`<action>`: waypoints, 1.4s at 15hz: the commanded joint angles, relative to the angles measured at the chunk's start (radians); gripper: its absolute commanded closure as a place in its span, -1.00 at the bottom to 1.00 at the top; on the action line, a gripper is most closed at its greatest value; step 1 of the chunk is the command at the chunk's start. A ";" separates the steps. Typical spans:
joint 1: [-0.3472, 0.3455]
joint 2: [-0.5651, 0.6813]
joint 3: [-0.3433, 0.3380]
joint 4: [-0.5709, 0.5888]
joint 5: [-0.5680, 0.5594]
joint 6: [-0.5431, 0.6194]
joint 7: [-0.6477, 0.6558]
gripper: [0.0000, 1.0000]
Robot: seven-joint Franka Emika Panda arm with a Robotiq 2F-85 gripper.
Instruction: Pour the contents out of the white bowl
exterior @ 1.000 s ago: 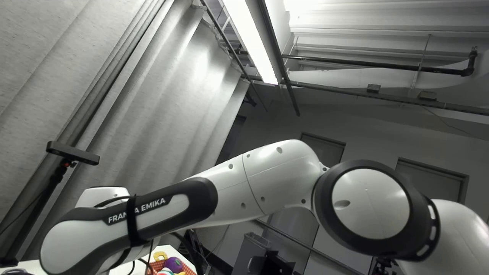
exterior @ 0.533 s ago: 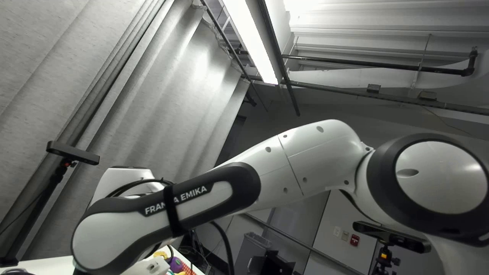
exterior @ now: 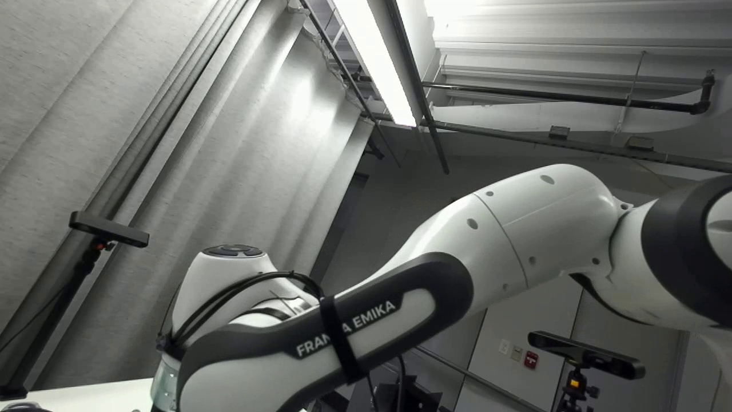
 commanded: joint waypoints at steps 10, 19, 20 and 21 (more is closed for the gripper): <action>-0.014 -0.145 0.019 -0.156 -0.135 0.016 0.221 -1.00; -0.014 -0.145 0.019 -0.156 -0.135 0.016 0.221 -1.00; -0.014 -0.145 0.019 -0.156 -0.135 0.016 0.221 -1.00; -0.014 -0.145 0.019 -0.156 -0.135 0.016 0.221 -1.00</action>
